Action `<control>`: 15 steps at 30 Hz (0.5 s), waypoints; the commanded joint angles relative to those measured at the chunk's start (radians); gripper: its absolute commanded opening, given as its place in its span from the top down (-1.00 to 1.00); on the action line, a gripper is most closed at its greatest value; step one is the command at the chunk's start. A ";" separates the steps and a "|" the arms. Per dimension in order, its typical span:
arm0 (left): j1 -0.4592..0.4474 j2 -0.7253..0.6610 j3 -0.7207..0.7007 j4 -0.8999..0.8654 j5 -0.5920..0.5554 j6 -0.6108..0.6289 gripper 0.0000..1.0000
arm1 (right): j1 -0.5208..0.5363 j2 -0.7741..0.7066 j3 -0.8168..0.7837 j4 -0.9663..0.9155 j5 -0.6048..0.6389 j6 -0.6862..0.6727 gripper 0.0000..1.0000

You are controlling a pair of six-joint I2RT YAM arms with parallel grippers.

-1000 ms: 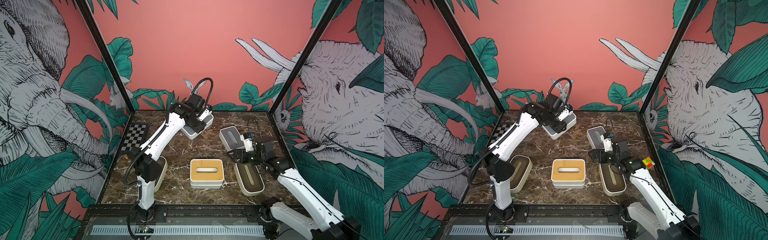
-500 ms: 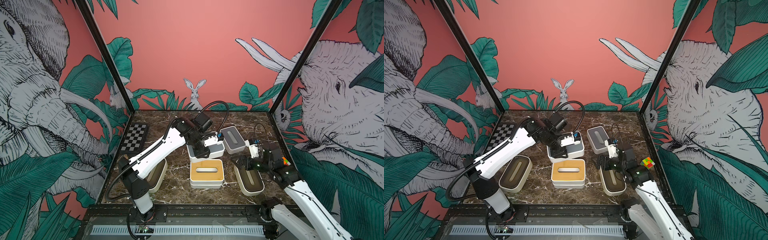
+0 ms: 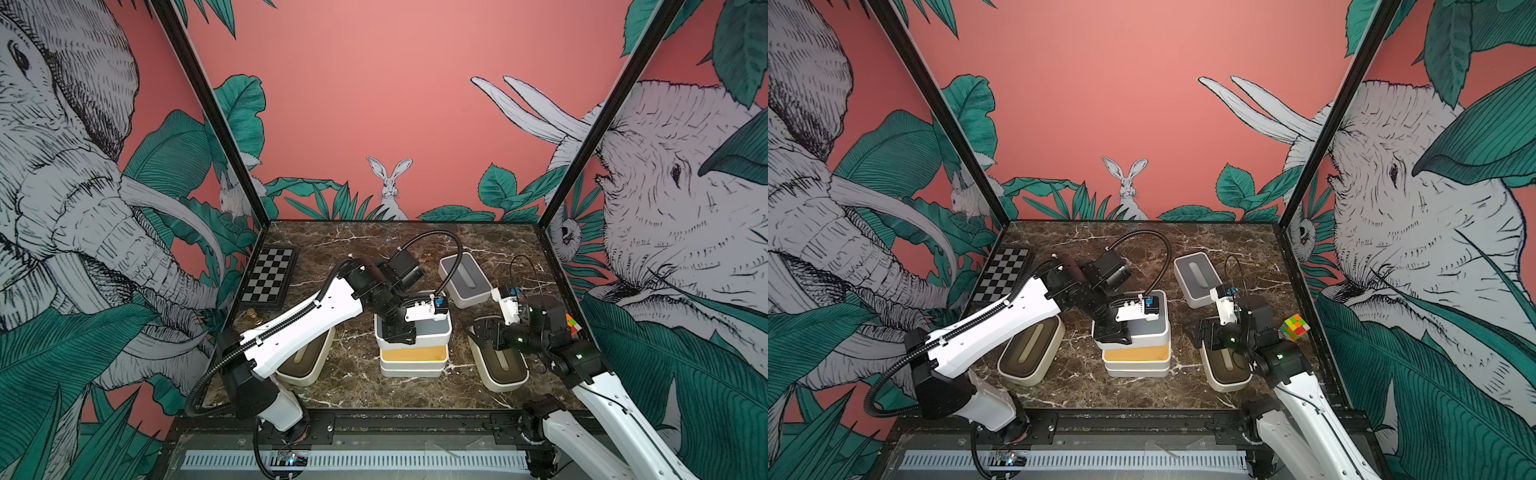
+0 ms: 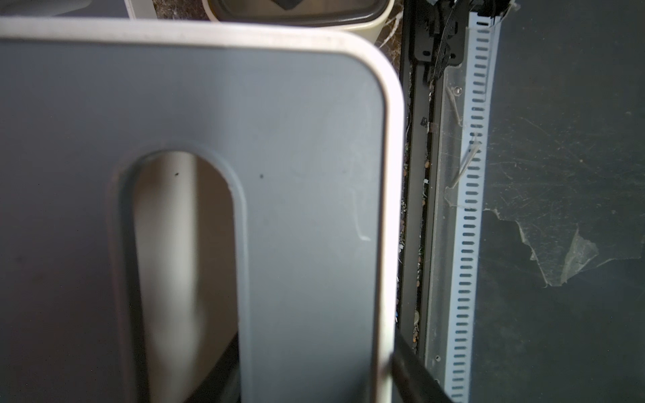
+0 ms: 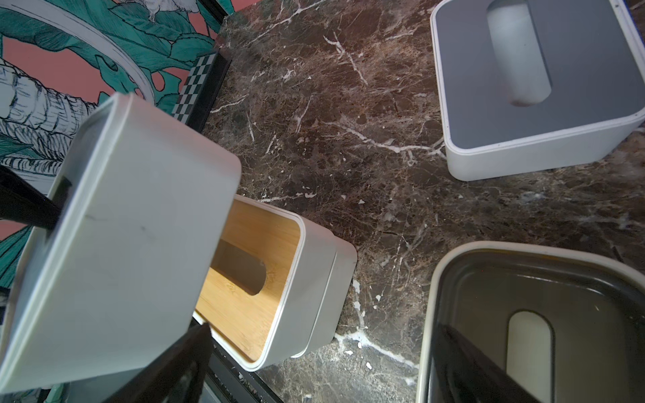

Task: Stack the tissue boxes
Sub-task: Place the tissue box at the tissue box.

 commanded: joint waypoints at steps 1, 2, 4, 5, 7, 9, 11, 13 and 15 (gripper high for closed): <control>-0.018 -0.042 -0.021 0.053 -0.035 0.039 0.15 | -0.004 -0.004 -0.004 0.016 -0.025 0.010 -0.96; -0.021 -0.042 -0.029 0.055 -0.032 0.044 0.15 | -0.004 -0.004 -0.003 0.011 -0.027 0.009 -0.96; -0.023 -0.042 -0.039 0.062 -0.030 0.056 0.15 | -0.004 -0.007 -0.001 0.001 -0.023 0.006 -0.96; -0.025 -0.038 -0.041 0.060 -0.034 0.062 0.15 | -0.004 -0.009 -0.003 -0.002 -0.021 0.007 -0.96; -0.030 -0.027 -0.038 0.049 -0.046 0.074 0.15 | -0.004 -0.010 -0.005 -0.003 -0.026 0.006 -0.96; -0.035 -0.013 -0.039 0.039 -0.058 0.081 0.15 | -0.004 -0.015 -0.008 -0.001 -0.026 0.010 -0.96; -0.041 -0.003 -0.045 0.041 -0.067 0.086 0.15 | -0.004 -0.021 -0.011 -0.003 -0.023 0.012 -0.96; -0.047 0.008 -0.043 0.042 -0.075 0.087 0.15 | -0.005 -0.025 -0.015 -0.003 -0.019 0.013 -0.96; -0.054 0.015 -0.038 0.045 -0.082 0.088 0.15 | -0.004 -0.026 -0.020 0.001 -0.019 0.017 -0.96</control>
